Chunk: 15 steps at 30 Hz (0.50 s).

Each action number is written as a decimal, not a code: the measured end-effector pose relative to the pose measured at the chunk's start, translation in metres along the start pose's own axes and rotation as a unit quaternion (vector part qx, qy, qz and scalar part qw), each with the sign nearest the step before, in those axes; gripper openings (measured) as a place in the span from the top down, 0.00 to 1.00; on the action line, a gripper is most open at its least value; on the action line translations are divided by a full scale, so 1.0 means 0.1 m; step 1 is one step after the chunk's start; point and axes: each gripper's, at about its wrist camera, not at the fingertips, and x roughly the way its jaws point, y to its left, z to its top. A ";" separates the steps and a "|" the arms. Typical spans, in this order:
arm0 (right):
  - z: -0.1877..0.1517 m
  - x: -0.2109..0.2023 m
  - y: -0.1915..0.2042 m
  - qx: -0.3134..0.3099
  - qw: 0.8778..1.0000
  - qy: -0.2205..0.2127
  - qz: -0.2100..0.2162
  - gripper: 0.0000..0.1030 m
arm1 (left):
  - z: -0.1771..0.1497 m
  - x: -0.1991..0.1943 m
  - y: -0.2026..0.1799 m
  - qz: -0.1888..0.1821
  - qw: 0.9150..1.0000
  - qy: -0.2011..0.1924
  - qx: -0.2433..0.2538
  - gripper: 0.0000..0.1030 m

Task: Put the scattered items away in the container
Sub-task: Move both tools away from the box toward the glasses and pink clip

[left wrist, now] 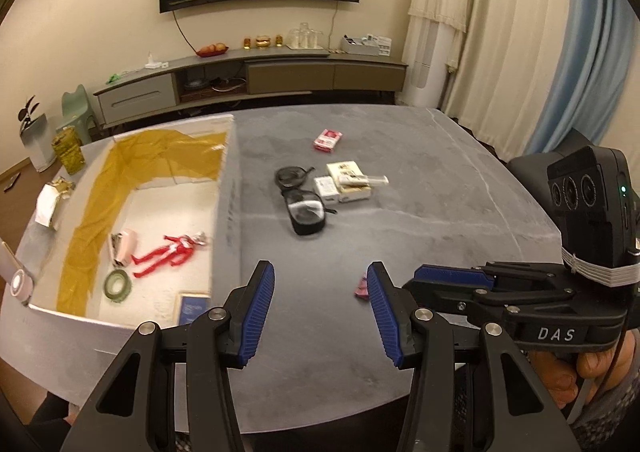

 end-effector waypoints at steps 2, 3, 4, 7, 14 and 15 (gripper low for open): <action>-0.05 -0.04 -0.07 0.008 1.000 0.000 -0.005 0.66 | -0.06 0.08 -0.09 -0.010 1.000 0.010 0.003 0.52; -0.07 -0.05 -0.09 0.010 1.000 -0.001 -0.008 0.66 | -0.09 0.13 -0.13 -0.012 1.000 0.015 0.004 0.52; -0.08 -0.08 -0.12 0.013 1.000 -0.002 -0.012 0.66 | -0.12 0.17 -0.17 -0.015 1.000 0.019 0.005 0.52; -0.12 -0.14 -0.21 0.011 0.999 -0.008 -0.039 0.66 | -0.19 0.29 -0.27 -0.026 0.999 0.032 0.008 0.52; -0.13 -0.23 -0.57 -0.004 0.986 -0.018 -0.165 0.66 | -0.31 0.61 -0.39 -0.042 0.997 0.066 0.009 0.52; -0.12 -0.21 -0.61 0.001 0.986 -0.015 -0.163 0.66 | -0.31 0.66 -0.40 -0.042 0.997 0.071 0.008 0.52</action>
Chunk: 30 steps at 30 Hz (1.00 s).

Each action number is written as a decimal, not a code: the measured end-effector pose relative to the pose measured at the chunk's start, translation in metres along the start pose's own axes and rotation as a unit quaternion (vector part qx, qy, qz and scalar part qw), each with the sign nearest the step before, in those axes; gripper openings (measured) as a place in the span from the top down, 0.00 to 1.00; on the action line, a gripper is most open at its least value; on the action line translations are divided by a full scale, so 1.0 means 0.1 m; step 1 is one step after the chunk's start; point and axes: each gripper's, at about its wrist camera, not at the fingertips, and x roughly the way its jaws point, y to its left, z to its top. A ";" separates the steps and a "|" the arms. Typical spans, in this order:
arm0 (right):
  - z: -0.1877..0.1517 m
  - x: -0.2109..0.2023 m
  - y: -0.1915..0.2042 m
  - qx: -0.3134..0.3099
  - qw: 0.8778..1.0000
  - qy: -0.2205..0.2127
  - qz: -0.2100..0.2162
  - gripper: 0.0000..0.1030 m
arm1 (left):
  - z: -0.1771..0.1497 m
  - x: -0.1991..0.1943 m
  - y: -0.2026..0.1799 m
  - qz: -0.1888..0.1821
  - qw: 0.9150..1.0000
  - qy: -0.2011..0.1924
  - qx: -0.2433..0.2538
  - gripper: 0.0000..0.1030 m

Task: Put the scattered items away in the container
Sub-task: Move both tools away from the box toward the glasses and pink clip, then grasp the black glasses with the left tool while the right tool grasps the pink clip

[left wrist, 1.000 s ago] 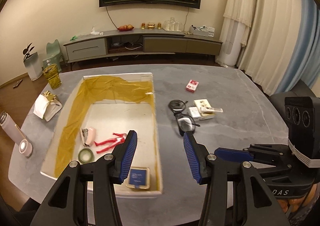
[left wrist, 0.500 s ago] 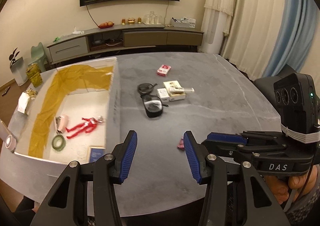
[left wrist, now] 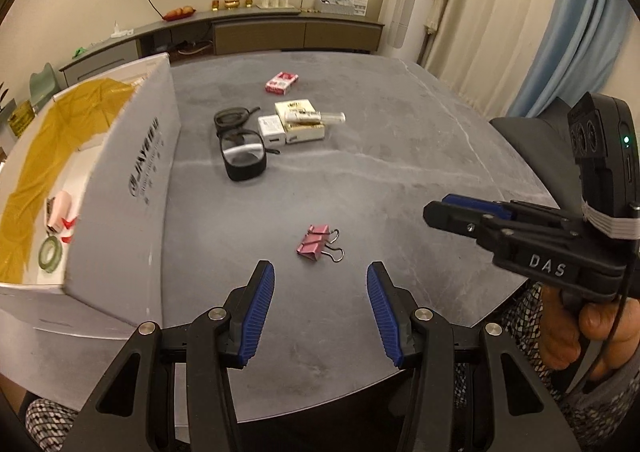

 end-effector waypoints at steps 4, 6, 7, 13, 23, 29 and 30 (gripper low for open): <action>-0.01 0.13 0.00 0.004 1.000 0.019 0.016 0.66 | 0.02 0.17 0.01 0.000 1.000 0.011 0.000 0.52; -0.04 0.22 0.02 0.004 0.999 0.031 0.025 0.66 | 0.06 0.22 0.07 0.004 1.000 0.010 -0.007 0.52; -0.04 0.27 0.04 0.002 0.999 0.036 0.027 0.66 | 0.10 0.24 0.11 0.009 1.000 0.008 -0.012 0.52; -0.02 0.53 0.17 -0.007 0.998 0.051 0.043 0.57 | 0.45 0.33 0.48 0.013 0.998 -0.015 -0.067 0.45; 0.00 0.79 0.35 -0.071 0.995 0.061 0.030 0.49 | 0.91 0.78 0.75 0.017 0.995 -0.012 -0.102 0.37; 0.00 0.93 0.44 -0.121 0.991 0.058 0.007 0.47 | 1.19 1.17 0.88 0.035 0.991 0.002 -0.126 0.36; 0.00 0.95 0.46 -0.127 0.990 0.060 0.008 0.47 | 1.23 1.24 0.91 0.041 0.991 0.004 -0.127 0.36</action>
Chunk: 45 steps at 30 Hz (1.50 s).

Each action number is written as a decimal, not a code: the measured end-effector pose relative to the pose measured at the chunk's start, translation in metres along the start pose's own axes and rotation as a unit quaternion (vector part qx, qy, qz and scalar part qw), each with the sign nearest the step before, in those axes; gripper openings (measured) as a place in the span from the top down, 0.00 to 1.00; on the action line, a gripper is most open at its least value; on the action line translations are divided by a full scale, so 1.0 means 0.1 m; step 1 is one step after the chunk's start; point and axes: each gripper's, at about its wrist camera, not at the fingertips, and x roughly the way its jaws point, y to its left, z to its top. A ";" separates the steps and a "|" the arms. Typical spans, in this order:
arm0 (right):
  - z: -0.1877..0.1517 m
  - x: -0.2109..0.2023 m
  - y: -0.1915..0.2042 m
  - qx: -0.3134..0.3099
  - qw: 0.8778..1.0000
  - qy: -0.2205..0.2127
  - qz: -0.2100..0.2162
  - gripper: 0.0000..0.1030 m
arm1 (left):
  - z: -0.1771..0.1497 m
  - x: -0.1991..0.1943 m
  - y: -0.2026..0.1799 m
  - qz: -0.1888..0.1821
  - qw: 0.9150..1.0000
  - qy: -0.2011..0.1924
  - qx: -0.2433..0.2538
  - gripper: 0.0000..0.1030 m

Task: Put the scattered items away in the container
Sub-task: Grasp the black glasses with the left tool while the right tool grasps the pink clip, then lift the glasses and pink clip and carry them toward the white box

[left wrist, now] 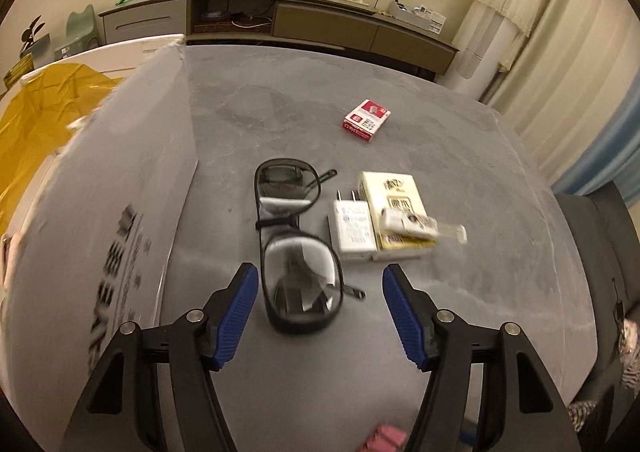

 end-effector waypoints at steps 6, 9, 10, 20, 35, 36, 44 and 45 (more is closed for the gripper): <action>0.04 0.07 0.07 -0.033 0.999 -0.007 -0.007 0.45 | 0.19 0.31 0.10 0.020 1.000 0.006 -0.017 0.36; 0.03 0.05 0.04 -0.028 1.000 -0.010 0.001 0.45 | 0.18 0.42 0.12 0.023 0.999 0.022 -0.012 0.37; 0.03 0.04 0.03 -0.024 1.000 -0.011 0.007 0.46 | 0.15 0.42 0.13 0.018 1.000 0.022 -0.012 0.38; -0.02 -0.08 0.13 -0.063 0.998 -0.028 -0.004 0.49 | -0.01 0.35 0.22 -0.001 1.000 0.024 0.001 0.48; 0.00 0.03 0.12 -0.092 0.995 -0.020 -0.016 0.66 | -0.06 0.33 0.27 -0.018 1.000 0.012 -0.008 0.50; 0.02 0.01 0.09 -0.083 0.996 -0.022 -0.012 0.66 | -0.06 0.31 0.27 -0.018 1.000 0.011 -0.008 0.50; 0.14 -0.04 -0.14 -0.014 0.999 -0.032 0.015 0.66 | -0.10 0.11 0.18 -0.023 1.000 -0.002 -0.002 0.50; 0.14 -0.05 -0.15 -0.009 0.999 -0.033 0.016 0.66 | -0.11 0.08 0.18 -0.023 1.000 -0.003 -0.002 0.50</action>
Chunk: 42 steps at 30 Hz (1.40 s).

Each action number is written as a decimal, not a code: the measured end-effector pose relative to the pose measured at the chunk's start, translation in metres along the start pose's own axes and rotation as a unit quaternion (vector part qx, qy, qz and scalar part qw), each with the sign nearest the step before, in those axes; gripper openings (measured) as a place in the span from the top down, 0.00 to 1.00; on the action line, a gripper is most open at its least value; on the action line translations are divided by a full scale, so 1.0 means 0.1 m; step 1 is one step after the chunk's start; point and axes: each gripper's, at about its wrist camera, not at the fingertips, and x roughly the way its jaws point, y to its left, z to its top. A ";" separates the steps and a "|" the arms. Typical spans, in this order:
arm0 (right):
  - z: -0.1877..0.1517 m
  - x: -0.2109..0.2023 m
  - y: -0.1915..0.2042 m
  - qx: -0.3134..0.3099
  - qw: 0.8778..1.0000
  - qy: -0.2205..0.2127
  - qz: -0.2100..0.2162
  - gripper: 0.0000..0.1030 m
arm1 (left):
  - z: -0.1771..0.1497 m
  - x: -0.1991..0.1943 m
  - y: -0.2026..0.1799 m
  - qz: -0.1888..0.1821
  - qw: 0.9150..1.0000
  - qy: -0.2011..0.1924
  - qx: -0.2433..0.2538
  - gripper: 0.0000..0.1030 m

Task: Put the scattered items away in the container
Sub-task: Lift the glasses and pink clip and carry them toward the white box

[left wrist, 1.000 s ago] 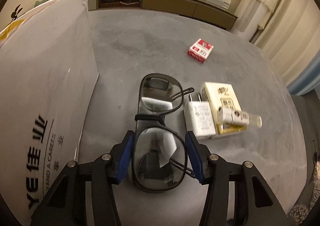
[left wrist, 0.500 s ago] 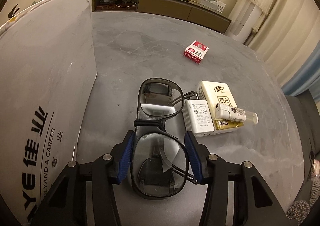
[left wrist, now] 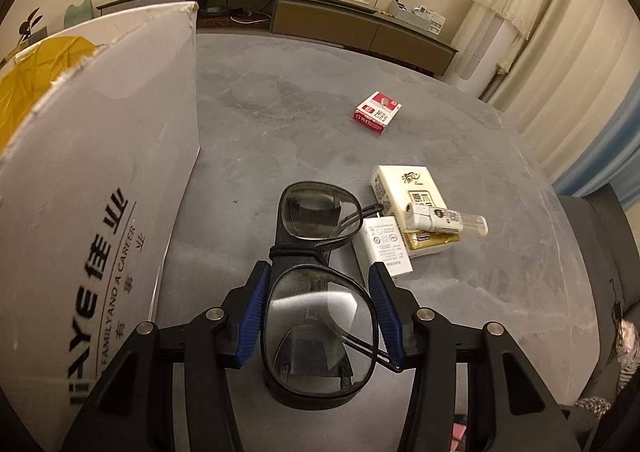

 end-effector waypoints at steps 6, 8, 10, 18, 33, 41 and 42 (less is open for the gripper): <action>-0.02 -0.02 -0.05 0.024 1.000 0.010 -0.005 0.66 | -0.18 -0.12 -0.02 0.008 1.000 0.005 0.008 0.50; -0.03 -0.03 -0.08 0.033 0.999 0.014 -0.005 0.66 | -0.26 -0.12 -0.03 0.016 1.000 0.010 0.013 0.50; -0.05 -0.03 -0.11 0.042 0.999 0.017 -0.006 0.66 | -0.30 -0.08 -0.03 0.019 1.000 0.019 0.016 0.50; -0.07 -0.05 -0.16 0.055 0.998 0.020 -0.011 0.66 | -0.17 0.15 -0.06 0.044 0.998 0.024 0.036 0.58; -0.04 -0.18 -0.14 0.073 0.997 0.004 0.011 0.66 | -0.30 -0.33 -0.18 0.032 0.999 -0.012 0.040 0.66; -0.03 -0.31 -0.14 0.078 0.997 -0.012 0.014 0.66 | -0.36 -0.55 -0.30 0.021 0.998 -0.029 0.055 0.67; -0.03 -0.32 -0.14 0.079 0.997 -0.014 0.015 0.66 | -0.36 -0.58 -0.32 0.020 0.998 -0.032 0.058 0.67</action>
